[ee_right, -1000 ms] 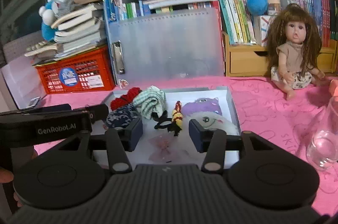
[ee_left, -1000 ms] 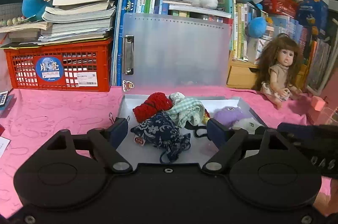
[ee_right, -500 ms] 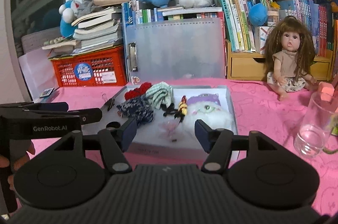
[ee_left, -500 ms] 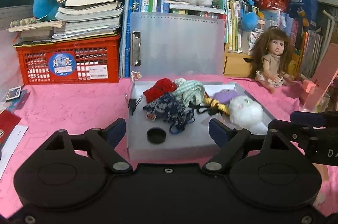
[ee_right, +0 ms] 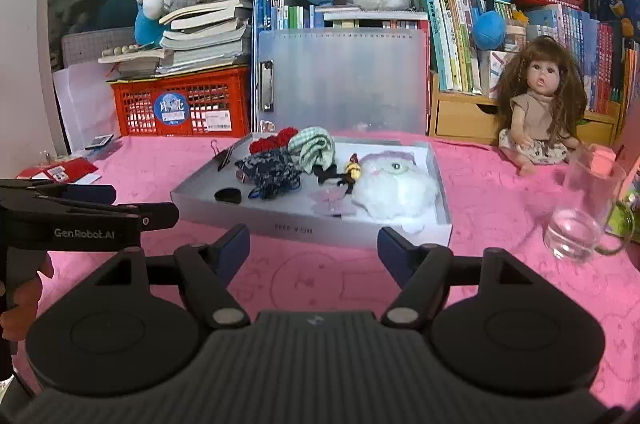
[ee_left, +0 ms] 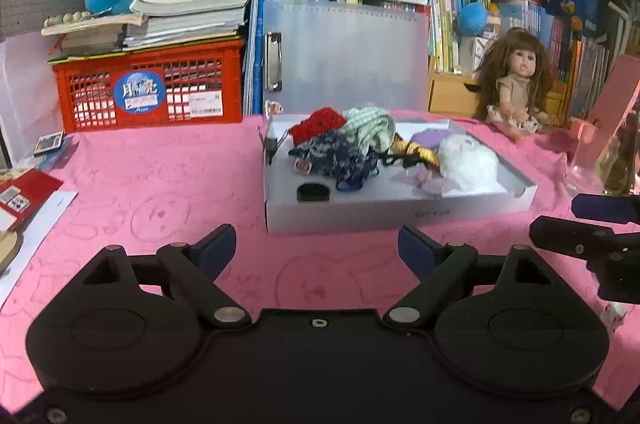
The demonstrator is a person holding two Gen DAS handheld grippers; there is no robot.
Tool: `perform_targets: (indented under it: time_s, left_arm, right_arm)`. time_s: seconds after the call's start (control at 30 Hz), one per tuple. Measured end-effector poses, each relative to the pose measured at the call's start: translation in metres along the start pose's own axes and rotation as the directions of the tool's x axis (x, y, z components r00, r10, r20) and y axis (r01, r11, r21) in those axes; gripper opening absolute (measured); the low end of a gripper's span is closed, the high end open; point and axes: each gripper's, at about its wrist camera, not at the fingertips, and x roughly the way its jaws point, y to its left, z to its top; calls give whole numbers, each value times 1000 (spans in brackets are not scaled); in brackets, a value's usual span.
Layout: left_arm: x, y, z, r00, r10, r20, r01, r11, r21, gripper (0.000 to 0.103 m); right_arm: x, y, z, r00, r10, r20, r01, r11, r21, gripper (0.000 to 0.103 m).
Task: Organize objects
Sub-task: 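Open the right gripper to drop the pink bow, then pull both grippers back, then grasp a second black disc with the left gripper while the right grasps a small white clip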
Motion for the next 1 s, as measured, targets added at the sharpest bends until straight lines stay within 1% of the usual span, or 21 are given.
perform_targets:
  time_s: [0.13, 0.3, 0.43, 0.63, 0.9, 1.0]
  left_arm:
    - [-2, 2, -11, 1000, 5, -19, -5, 1000, -3, 88]
    - [-3, 4, -25, 999, 14, -49, -14, 1000, 1, 88]
    - [-3, 6, -34, 998, 18, -68, -19, 1000, -4, 88]
    - [-5, 10, -41, 996, 20, -85, -21, 1000, -16, 88]
    - [-4, 12, -48, 994, 19, -106, -21, 1000, -21, 87]
    - [-4, 11, -47, 994, 15, -106, -17, 1000, -19, 82]
  right_arm:
    - [-5, 1, -10, 1000, -14, -7, 14, 1000, -5, 82]
    - [-12, 4, -27, 999, -48, -22, 47, 998, -40, 82]
    - [-22, 5, -38, 997, -69, -15, 68, 996, -53, 84]
    - [-35, -3, -50, 993, -113, -14, 113, 993, -16, 84]
    - [-41, -16, -65, 985, -166, -50, 168, 985, 30, 84]
    - [-43, -17, -67, 982, -178, -58, 180, 983, 41, 84]
